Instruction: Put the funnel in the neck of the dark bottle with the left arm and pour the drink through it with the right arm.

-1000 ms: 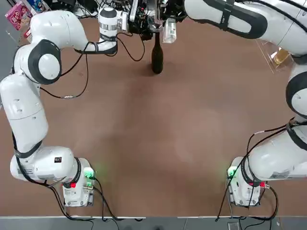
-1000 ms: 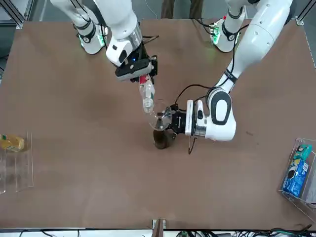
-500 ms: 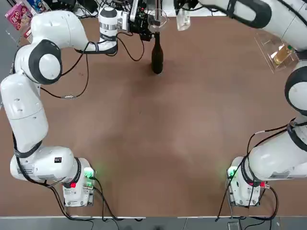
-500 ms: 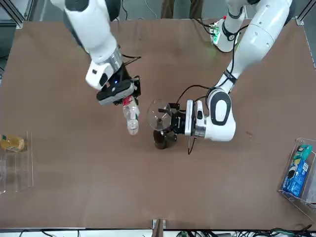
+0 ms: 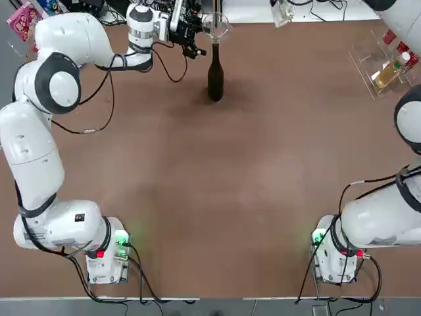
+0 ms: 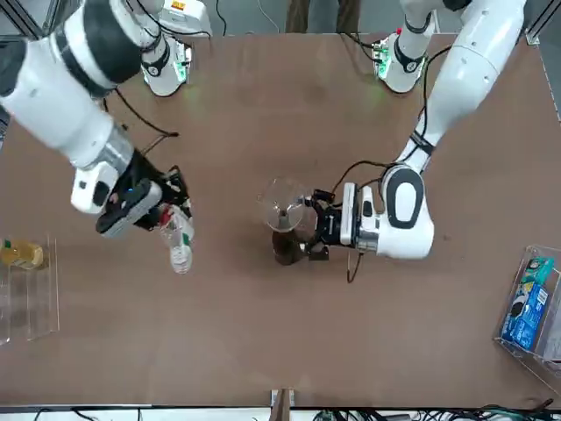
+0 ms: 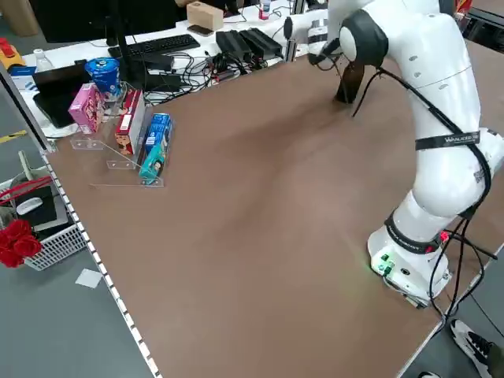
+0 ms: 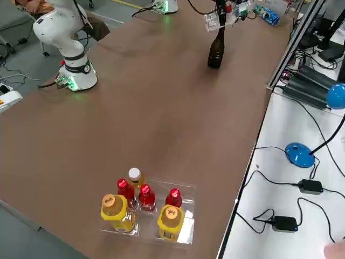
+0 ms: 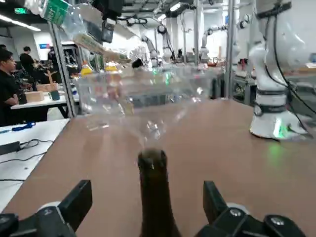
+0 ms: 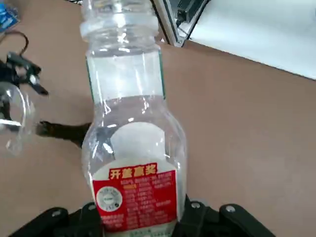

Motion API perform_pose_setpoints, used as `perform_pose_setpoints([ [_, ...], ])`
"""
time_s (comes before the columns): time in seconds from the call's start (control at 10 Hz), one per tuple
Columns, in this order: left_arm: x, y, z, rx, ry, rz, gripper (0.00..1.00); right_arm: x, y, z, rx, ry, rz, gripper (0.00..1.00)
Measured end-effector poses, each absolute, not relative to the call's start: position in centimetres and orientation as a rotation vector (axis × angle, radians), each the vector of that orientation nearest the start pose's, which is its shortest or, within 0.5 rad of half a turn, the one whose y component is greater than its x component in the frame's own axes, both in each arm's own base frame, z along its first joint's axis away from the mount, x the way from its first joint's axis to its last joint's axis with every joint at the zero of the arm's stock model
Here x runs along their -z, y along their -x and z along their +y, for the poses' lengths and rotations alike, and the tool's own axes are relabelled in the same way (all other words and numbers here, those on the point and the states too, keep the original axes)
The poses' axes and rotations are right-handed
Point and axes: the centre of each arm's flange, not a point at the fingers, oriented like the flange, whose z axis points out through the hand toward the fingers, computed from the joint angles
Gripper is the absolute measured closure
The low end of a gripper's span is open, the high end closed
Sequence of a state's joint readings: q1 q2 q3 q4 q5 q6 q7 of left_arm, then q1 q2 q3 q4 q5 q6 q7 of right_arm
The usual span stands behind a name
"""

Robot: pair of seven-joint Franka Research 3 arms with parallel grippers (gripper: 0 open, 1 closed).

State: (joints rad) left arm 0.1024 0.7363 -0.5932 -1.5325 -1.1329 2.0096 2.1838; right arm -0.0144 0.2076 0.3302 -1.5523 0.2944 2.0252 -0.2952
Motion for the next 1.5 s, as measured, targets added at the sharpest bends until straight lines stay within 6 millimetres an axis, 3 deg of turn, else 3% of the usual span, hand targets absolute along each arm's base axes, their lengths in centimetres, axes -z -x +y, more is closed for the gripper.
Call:
perform_pose_setpoints([
  [0.2, -32.8, -64.7, -25.3, -0.913, -1.21, -1.58, 0.0, -55.3, -61.3, 15.6, 0.405, 2.607, -0.82, 0.52],
  [0.4, -37.1, -64.1, -18.3, -0.731, -1.438, -1.574, 0.0, -53.9, -60.4, 11.0, 0.457, 2.514, -0.965, 0.52],
  [0.6, -41.5, -63.8, -13.5, -0.505, -1.738, -1.392, 0.0, -51.9, -59.5, 6.4, 0.508, 2.433, -1.082, 0.52],
  [0.8, -45.8, -64.7, -11.6, -0.312, -1.977, -1.19, 0.0, -49.2, -58.8, 2.2, 0.587, 2.322, -1.196, 0.52],
  [1.0, -50.2, -65.2, -11.2, -0.171, -2.198, -0.995, 0.0, -46.9, -58.0, -1.0, 0.664, 2.206, -1.286, 0.52],
  [1.2, -52.6, -65.3, -10.2, -0.02, -2.388, -0.656, 0.01, -45.0, -57.0, -3.3, 0.748, 2.08, -1.346, 0.52],
  [1.3, -53.9, -65.3, -9.3, 0.017, -2.465, -0.51, 0.01, -43.5, -56.5, -4.6, 0.786, 2.02, -1.373, 0.52],
  [1.5, -58.6, -64.0, -6.8, -0.005, -2.678, -0.259, 0.01, -38.9, -55.8, -6.9, 0.855, 1.899, -1.41, 0.52],
])
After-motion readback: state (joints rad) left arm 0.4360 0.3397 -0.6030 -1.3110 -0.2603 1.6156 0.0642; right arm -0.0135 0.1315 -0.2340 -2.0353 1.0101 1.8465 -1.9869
